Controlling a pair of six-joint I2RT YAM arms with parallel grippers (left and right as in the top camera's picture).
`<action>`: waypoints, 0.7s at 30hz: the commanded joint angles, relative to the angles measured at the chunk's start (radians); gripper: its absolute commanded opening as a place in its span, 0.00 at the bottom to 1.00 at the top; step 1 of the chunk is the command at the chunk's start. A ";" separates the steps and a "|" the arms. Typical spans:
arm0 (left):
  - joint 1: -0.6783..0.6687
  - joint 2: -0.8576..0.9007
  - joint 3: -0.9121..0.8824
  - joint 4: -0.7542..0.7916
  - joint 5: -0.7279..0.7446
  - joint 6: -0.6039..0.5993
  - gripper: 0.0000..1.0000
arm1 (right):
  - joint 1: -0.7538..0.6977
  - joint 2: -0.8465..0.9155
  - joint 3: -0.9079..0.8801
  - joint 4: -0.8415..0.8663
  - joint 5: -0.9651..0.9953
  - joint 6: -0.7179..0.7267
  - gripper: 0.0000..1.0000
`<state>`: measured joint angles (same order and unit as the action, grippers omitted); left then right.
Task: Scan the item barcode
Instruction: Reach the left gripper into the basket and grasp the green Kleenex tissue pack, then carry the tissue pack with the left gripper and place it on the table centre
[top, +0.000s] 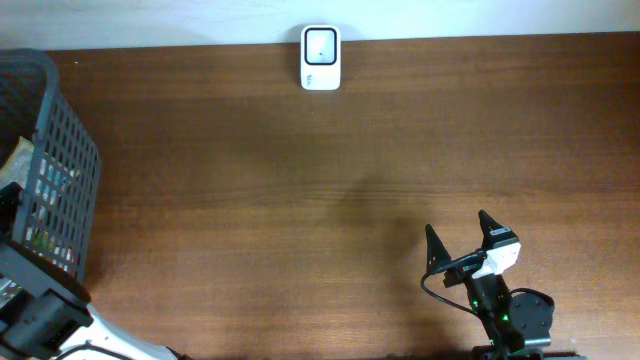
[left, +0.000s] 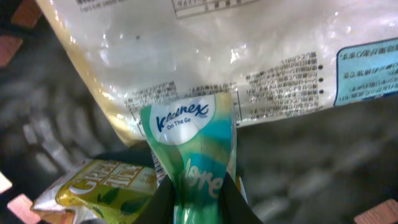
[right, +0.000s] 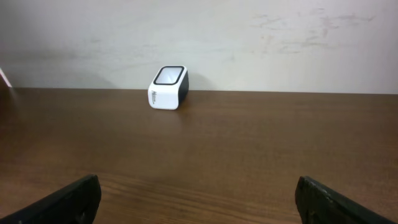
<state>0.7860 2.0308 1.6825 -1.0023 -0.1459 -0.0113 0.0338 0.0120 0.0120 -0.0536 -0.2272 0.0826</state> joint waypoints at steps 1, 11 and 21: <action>0.002 -0.029 0.090 -0.051 0.076 -0.026 0.05 | 0.005 -0.006 -0.006 -0.003 -0.005 0.003 0.99; -0.130 -0.330 0.457 -0.198 0.338 -0.101 0.00 | 0.005 -0.006 -0.006 -0.003 -0.005 0.003 0.99; -0.680 -0.400 0.369 -0.360 0.302 -0.101 0.04 | 0.005 -0.006 -0.006 -0.003 -0.005 0.003 0.99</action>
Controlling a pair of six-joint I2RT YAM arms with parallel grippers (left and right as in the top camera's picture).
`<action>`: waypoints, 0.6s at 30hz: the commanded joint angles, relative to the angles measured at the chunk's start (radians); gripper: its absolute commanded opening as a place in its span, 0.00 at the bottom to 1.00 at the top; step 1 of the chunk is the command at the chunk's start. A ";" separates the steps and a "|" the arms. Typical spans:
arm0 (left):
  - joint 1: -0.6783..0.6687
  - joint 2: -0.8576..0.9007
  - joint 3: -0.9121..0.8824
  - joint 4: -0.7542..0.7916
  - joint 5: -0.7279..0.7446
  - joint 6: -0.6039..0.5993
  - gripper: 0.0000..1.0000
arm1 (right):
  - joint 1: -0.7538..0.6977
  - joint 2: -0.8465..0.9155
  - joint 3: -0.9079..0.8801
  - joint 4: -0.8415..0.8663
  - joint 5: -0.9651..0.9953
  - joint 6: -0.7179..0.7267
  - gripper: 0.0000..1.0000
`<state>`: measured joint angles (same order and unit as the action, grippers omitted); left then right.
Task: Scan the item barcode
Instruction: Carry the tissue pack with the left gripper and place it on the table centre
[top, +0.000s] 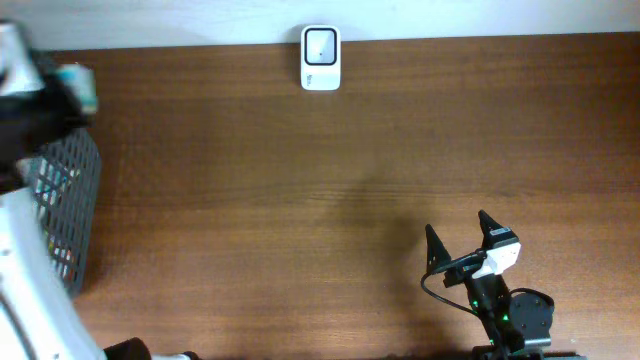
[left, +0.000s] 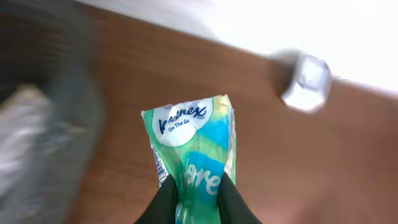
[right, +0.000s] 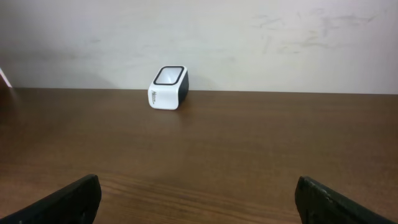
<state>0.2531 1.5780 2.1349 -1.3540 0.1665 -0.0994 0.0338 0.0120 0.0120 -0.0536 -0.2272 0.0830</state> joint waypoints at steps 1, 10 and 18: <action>-0.212 0.063 -0.125 0.003 -0.018 -0.013 0.04 | 0.005 -0.006 -0.006 -0.003 -0.005 0.003 0.99; -0.477 0.176 -0.533 0.273 -0.103 -0.163 0.07 | 0.005 -0.006 -0.006 -0.003 -0.005 0.003 0.99; -0.670 0.332 -0.663 0.606 -0.099 -0.302 0.11 | 0.005 -0.006 -0.006 -0.003 -0.005 0.003 0.99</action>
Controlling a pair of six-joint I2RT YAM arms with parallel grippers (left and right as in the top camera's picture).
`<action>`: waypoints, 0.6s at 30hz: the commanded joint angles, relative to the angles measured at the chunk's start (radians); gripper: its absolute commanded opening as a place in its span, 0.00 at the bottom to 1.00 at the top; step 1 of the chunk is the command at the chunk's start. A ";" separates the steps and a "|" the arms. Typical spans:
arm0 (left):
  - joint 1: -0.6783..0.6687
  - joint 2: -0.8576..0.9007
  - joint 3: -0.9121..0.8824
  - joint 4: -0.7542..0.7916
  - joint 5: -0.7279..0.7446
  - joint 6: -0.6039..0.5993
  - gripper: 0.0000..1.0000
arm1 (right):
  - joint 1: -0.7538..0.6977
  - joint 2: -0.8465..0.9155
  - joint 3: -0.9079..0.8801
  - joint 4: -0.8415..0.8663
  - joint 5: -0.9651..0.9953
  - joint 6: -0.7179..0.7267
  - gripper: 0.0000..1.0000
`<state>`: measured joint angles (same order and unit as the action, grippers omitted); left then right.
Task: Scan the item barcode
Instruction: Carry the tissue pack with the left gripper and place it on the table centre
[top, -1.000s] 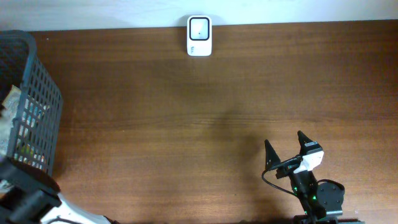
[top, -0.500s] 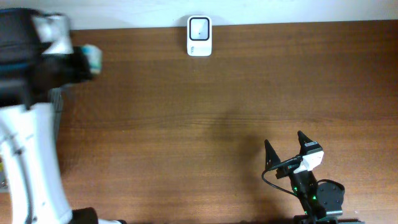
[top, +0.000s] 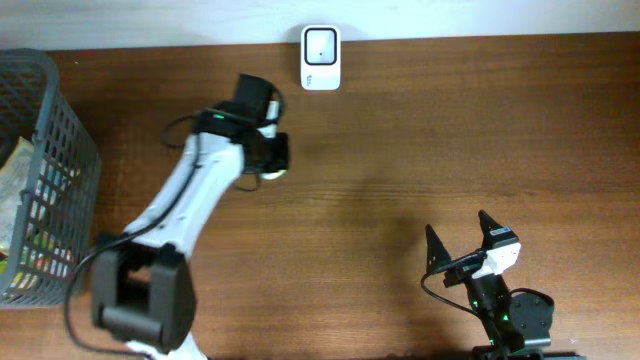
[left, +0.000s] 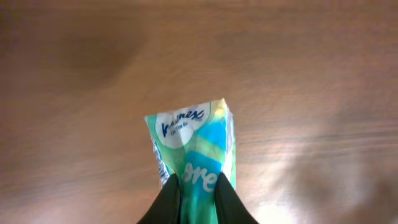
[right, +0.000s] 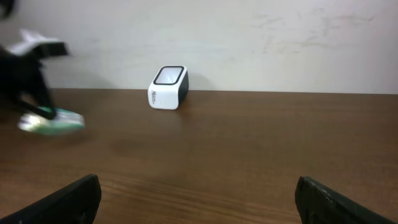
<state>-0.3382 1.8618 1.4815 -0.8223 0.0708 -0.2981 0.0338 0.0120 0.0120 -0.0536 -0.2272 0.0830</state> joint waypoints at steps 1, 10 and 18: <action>-0.099 0.061 -0.010 0.103 0.001 -0.122 0.11 | 0.005 -0.006 -0.006 -0.003 -0.005 0.003 0.99; -0.319 0.213 -0.010 0.385 -0.014 -0.187 0.22 | 0.005 -0.006 -0.006 -0.003 -0.005 0.003 0.99; -0.388 0.229 0.002 0.417 -0.096 -0.130 0.82 | 0.005 -0.006 -0.006 -0.003 -0.005 0.003 0.99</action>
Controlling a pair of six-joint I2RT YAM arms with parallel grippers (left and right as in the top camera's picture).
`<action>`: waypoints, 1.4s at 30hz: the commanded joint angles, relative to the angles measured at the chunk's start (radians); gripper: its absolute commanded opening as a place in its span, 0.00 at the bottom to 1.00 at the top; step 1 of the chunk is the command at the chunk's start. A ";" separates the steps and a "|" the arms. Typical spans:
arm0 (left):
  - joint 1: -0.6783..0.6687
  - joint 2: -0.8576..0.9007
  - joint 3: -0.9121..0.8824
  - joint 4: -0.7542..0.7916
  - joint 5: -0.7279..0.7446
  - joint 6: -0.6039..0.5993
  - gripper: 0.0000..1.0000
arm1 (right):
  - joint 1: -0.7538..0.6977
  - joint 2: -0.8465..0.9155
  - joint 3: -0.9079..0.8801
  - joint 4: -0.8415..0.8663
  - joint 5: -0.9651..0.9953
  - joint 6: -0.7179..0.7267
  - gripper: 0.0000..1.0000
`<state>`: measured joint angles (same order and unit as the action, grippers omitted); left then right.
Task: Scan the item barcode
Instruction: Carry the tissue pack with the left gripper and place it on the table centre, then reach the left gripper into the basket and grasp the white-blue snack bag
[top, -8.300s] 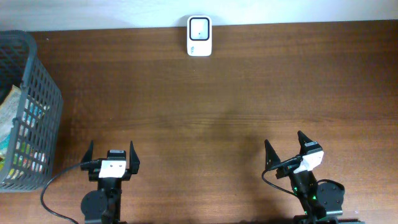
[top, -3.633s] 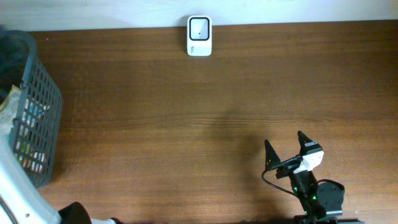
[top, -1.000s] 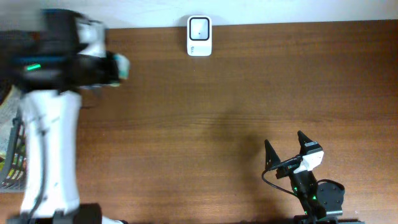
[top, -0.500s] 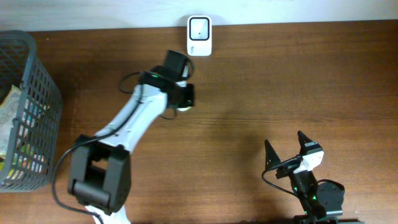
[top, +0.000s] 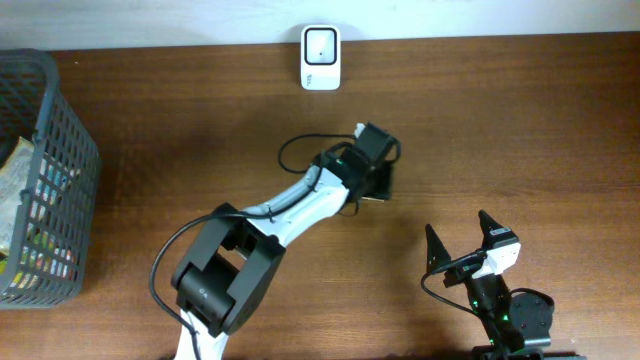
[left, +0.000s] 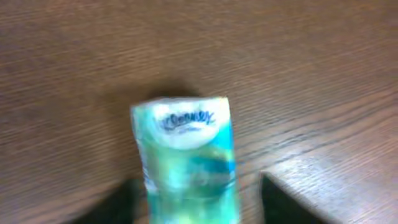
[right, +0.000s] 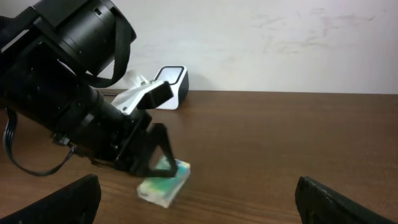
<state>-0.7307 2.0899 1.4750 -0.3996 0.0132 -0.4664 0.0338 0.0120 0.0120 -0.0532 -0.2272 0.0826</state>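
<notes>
A green and blue Kleenex tissue pack lies flat on the brown table, blurred in the left wrist view. My left gripper is open astride it, a dark finger on each side, the right one clearly apart from the pack. The right wrist view shows the pack on the wood under the left gripper. From overhead the left gripper covers most of the pack. The white scanner stands at the table's far edge. Near the front edge my right gripper is open and holds nothing.
A dark mesh basket holding other packets stands at the table's left end. The left arm stretches diagonally from the front left to the table's middle. A pale wall rises behind the scanner.
My left gripper has gone from left of the scanner to the table's middle, nearer the right arm. It was shut on the tissue pack; now it is open and the pack lies on the table.
My left gripper was shut on the tissue pack inside the basket among other packets. Then it held the pack above the basket's edge, then over the table left of the scanner. Now the pack rests mid-table between the open fingers. The right arm has not moved.
</notes>
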 joint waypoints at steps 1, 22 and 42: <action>0.008 -0.005 0.020 -0.024 -0.040 0.067 0.86 | 0.005 -0.006 -0.006 -0.004 -0.005 0.003 0.99; 1.092 -0.519 0.687 -0.964 -0.261 0.115 0.99 | 0.005 -0.006 -0.006 -0.004 -0.005 0.003 0.99; 1.607 -0.317 0.207 -0.839 -0.134 0.069 0.99 | 0.005 -0.006 -0.006 -0.004 -0.005 0.003 0.99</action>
<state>0.8452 1.7626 1.7237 -1.2667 -0.1078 -0.3748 0.0338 0.0120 0.0120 -0.0536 -0.2272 0.0822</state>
